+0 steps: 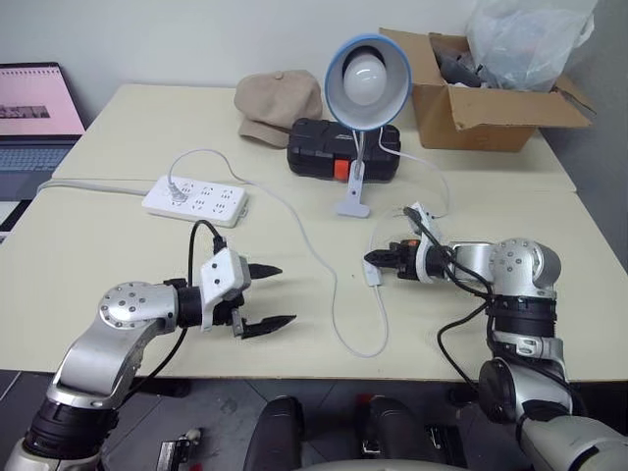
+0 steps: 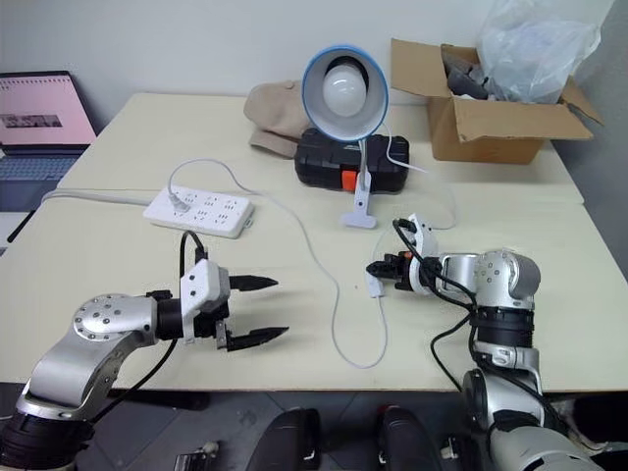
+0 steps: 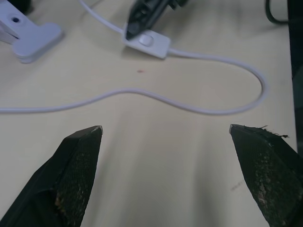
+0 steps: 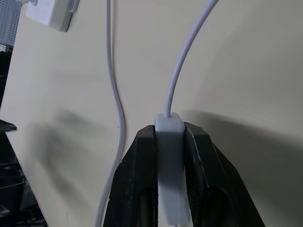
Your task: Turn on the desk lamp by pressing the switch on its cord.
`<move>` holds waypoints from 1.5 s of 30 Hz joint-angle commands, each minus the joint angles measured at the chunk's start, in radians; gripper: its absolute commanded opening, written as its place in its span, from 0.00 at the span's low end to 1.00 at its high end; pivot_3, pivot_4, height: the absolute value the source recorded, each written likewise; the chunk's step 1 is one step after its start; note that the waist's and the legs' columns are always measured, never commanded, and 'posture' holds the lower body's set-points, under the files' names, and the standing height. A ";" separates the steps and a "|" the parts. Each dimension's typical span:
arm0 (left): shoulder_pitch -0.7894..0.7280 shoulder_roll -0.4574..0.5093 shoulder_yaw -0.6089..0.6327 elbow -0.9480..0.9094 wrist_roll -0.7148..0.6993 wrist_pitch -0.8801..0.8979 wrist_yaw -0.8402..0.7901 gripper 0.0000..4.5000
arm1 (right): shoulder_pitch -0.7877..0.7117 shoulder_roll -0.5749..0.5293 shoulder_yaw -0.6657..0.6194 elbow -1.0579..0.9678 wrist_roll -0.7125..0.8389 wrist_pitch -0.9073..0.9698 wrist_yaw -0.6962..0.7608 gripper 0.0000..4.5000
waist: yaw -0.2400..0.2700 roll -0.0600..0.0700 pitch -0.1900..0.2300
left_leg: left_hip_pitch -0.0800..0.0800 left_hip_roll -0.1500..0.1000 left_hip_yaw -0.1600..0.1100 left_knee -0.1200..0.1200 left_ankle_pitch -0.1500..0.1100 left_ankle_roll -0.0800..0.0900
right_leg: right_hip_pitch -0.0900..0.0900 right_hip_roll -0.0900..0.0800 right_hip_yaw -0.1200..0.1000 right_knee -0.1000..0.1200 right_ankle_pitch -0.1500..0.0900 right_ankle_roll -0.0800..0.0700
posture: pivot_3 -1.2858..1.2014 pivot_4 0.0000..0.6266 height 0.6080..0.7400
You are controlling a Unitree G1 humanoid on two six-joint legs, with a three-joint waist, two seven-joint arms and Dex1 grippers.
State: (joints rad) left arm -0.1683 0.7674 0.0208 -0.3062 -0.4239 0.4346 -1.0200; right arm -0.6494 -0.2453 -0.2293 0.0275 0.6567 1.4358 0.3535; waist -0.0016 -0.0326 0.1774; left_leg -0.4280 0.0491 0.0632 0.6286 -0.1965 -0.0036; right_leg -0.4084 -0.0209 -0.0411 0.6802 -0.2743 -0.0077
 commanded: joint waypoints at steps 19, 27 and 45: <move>-0.391 -0.322 0.089 0.126 -0.516 0.547 0.169 1.00 | -0.037 -0.074 -0.051 -0.324 0.314 -0.060 0.152 0.09 | -0.006 0.000 0.000 | -0.003 0.000 -0.001 0.001 0.000 0.000 | -0.001 0.001 0.000 0.000 0.000 0.000 | 0.52 0.24 1.00; -0.376 -0.317 0.090 0.123 -0.592 0.587 0.130 1.00 | -0.048 -0.140 -0.045 -0.321 0.425 -0.068 0.209 0.09 | -0.005 0.000 0.000 | -0.003 -0.001 -0.001 0.001 0.000 0.000 | -0.001 0.001 0.000 0.000 0.000 0.000 | 0.52 0.24 1.00; -0.356 -0.366 0.057 0.099 -0.598 0.555 0.119 1.00 | -0.071 -0.179 -0.045 -0.281 0.574 -0.081 0.162 0.09 | -0.004 0.000 0.000 | -0.003 -0.001 -0.001 0.001 0.000 0.000 | -0.001 0.001 0.000 0.000 0.000 0.000 | 0.52 0.24 1.00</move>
State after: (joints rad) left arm -0.5241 0.4090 0.0738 -0.1851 -1.0019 1.0082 -0.8973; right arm -0.6975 -0.4139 -0.2536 -0.2382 1.1890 1.3670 0.5225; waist -0.0058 -0.0328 0.1774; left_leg -0.4307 0.0483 0.0623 0.6296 -0.1964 -0.0037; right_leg -0.4097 -0.0201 -0.0409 0.6799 -0.2741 -0.0072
